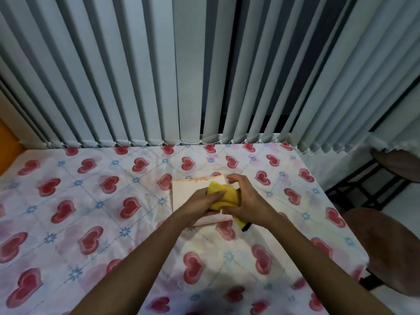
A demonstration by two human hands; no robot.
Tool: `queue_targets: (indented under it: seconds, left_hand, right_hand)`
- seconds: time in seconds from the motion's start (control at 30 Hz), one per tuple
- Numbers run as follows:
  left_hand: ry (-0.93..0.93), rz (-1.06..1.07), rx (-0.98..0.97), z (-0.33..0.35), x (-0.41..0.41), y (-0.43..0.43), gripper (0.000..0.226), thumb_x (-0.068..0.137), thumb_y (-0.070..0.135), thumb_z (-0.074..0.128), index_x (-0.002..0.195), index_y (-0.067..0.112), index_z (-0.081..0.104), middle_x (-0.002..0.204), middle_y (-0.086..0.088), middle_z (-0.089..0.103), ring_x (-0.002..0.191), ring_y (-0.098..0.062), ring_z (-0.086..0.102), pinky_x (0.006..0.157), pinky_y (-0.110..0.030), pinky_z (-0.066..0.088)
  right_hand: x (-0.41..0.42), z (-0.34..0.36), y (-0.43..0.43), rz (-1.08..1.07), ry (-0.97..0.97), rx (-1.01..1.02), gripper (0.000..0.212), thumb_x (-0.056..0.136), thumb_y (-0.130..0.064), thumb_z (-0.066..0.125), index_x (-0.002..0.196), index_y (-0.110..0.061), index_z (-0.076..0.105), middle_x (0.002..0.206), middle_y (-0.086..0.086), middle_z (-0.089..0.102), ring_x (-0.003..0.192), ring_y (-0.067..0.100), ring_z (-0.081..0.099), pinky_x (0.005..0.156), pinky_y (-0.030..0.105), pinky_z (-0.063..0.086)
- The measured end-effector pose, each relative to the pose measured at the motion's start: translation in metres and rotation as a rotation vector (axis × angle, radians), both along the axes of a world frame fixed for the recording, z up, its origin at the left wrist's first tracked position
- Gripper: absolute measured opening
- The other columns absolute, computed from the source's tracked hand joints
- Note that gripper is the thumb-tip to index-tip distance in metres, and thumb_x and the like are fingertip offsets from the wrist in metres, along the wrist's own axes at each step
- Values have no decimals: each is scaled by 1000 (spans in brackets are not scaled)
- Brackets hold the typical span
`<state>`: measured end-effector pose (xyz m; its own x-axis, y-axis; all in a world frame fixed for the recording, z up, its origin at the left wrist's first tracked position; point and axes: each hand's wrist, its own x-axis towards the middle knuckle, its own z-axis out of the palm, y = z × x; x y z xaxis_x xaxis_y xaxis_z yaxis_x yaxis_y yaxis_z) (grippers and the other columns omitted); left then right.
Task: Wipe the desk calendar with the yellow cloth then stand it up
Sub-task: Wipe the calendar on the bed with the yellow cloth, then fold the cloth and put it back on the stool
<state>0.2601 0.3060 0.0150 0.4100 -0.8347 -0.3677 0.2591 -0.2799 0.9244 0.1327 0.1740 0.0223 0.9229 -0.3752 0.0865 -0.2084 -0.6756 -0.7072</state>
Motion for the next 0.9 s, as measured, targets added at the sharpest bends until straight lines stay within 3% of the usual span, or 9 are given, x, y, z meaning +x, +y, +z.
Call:
queue_targets:
  seconds: [0.17, 0.23, 0.3, 0.4, 0.5, 0.57, 0.63, 0.77, 0.9]
  left_hand:
    - [-106, -22, -109, 19, -6, -17, 34, 89, 40, 58, 119, 26, 53, 101, 4, 64, 86, -9, 61, 62, -23, 51]
    - [-135, -26, -150, 24, -13, -27, 27, 88, 42, 57, 112, 29, 54, 95, 7, 63, 79, -6, 58, 58, -21, 48]
    - [-144, -28, -188, 31, -21, -37, 27, 88, 42, 58, 111, 30, 53, 93, 10, 64, 76, -4, 59, 53, -18, 48]
    - [-133, -26, -243, 34, -34, -53, 34, 88, 36, 61, 118, 28, 49, 98, 12, 64, 74, 4, 66, 51, -13, 49]
    - [-150, -56, -254, 33, -45, -70, 27, 88, 33, 62, 111, 32, 48, 103, 11, 64, 81, 6, 67, 62, -16, 54]
    - [-183, -94, -253, 32, -56, -88, 29, 88, 30, 63, 110, 29, 45, 111, 3, 62, 95, -5, 65, 74, -24, 56]
    - [-214, -129, -241, 29, -69, -107, 34, 88, 25, 62, 115, 22, 41, 115, -5, 59, 102, -18, 61, 83, -34, 55]
    - [22, -266, -154, 19, -115, -160, 32, 94, 9, 50, 123, 23, 44, 116, -8, 58, 98, -20, 60, 80, -40, 53]
    - [355, -368, -110, 5, -176, -222, 31, 97, 5, 40, 123, 17, 52, 97, -5, 70, 83, -16, 68, 65, -27, 59]
  right_hand:
    - [-32, -8, 9, -358, -252, 460, 62, 84, -36, 67, 135, -36, 31, 136, -5, 46, 122, 8, 48, 93, 20, 46]
    - [-41, -18, 15, -500, -284, 849, 52, 92, -54, 37, 136, -29, 41, 133, 4, 55, 126, 25, 50, 104, 40, 43]
    - [-46, -24, 18, -521, -253, 1353, 68, 88, -69, 23, 130, -24, 52, 119, 7, 66, 112, 34, 59, 103, 54, 39]
    - [-52, -25, 17, -466, -370, 1691, 85, 85, -74, 29, 136, -8, 50, 126, 23, 56, 98, 40, 64, 98, 57, 41]
    - [-60, -19, 7, -528, -596, 1830, 77, 86, -67, 43, 128, -3, 55, 114, 25, 66, 95, 38, 65, 87, 49, 53]
    - [-74, -14, -10, -610, -656, 1725, 60, 88, -60, 47, 116, -9, 62, 98, 16, 73, 78, 27, 70, 66, 35, 60]
    - [-93, -8, -28, -737, -624, 1495, 41, 89, -53, 53, 109, -19, 63, 87, 5, 72, 61, 16, 65, 50, 26, 51]
    - [-147, -5, -75, -998, -530, 816, 30, 92, -43, 57, 120, -35, 52, 108, -5, 59, 74, 11, 62, 48, 26, 49]
    - [-220, -15, -139, -1107, -551, 476, 14, 96, -32, 53, 109, -27, 57, 98, -2, 59, 80, 16, 61, 56, 33, 55]
